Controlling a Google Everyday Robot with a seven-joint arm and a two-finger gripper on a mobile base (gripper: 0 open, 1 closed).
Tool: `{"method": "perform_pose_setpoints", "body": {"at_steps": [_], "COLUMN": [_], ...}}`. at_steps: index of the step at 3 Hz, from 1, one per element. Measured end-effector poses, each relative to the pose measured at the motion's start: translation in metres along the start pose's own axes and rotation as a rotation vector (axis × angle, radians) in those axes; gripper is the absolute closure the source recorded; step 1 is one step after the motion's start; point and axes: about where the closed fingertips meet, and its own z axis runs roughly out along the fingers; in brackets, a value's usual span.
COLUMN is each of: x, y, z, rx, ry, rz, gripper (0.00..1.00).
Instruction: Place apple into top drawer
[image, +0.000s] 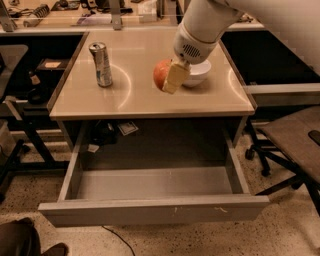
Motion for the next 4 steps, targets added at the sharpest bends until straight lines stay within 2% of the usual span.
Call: {"method": "perform_pose_setpoints", "body": {"at_steps": [1,2,3,4], "x": [0.010,0.025,0.025,0.036], "y": [0.027,0.066,0.066,0.080], "z": [-0.010,-0.014,-0.014,-0.008], "rx": [-0.008,-0.052,-0.052,-0.076], "ry": [-0.001,-0.036,-0.036,-0.045], "rz": [0.020,0.036,0.036,0.075], "gripper": [1.00,1.00,1.00,1.00]}}
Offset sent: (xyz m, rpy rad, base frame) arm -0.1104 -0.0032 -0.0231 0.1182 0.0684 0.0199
